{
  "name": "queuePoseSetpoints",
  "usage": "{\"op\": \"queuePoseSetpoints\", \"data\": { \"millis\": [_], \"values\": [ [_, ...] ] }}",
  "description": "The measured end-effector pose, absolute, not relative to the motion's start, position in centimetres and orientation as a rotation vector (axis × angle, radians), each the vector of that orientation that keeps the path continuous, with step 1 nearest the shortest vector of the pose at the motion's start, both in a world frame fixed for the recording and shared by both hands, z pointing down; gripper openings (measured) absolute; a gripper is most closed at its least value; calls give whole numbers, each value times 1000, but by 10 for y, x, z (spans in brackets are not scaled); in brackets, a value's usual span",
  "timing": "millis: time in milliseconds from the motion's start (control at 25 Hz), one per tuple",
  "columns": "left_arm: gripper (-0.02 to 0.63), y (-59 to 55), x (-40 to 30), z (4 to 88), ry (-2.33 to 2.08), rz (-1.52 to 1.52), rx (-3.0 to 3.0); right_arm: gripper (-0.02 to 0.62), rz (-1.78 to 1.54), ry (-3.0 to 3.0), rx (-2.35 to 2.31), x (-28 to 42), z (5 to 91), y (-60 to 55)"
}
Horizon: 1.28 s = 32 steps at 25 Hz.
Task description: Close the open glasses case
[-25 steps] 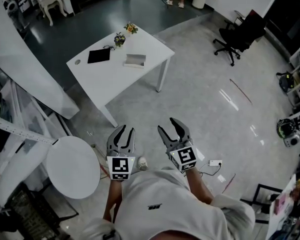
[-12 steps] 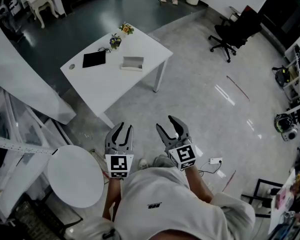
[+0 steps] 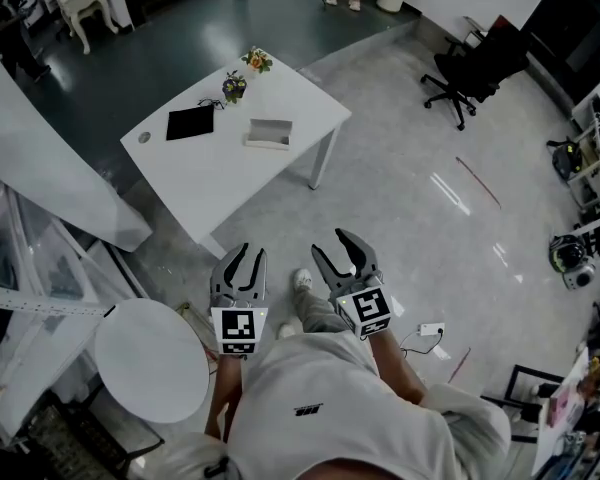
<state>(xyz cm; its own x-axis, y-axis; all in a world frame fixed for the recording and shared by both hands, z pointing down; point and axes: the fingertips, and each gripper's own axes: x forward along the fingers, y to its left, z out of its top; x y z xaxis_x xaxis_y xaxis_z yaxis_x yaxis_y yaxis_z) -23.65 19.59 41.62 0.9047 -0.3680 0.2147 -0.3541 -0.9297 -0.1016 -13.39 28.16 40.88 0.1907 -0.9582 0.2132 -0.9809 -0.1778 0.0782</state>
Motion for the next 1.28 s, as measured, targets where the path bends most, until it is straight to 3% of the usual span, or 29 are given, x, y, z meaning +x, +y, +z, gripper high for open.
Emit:
{"op": "queuePoseSetpoints", "data": {
  "millis": [1280],
  "values": [
    [127,74,-28,420,701,-442,-2968,216,227,-2026,2155,76,416,141]
  ]
}}
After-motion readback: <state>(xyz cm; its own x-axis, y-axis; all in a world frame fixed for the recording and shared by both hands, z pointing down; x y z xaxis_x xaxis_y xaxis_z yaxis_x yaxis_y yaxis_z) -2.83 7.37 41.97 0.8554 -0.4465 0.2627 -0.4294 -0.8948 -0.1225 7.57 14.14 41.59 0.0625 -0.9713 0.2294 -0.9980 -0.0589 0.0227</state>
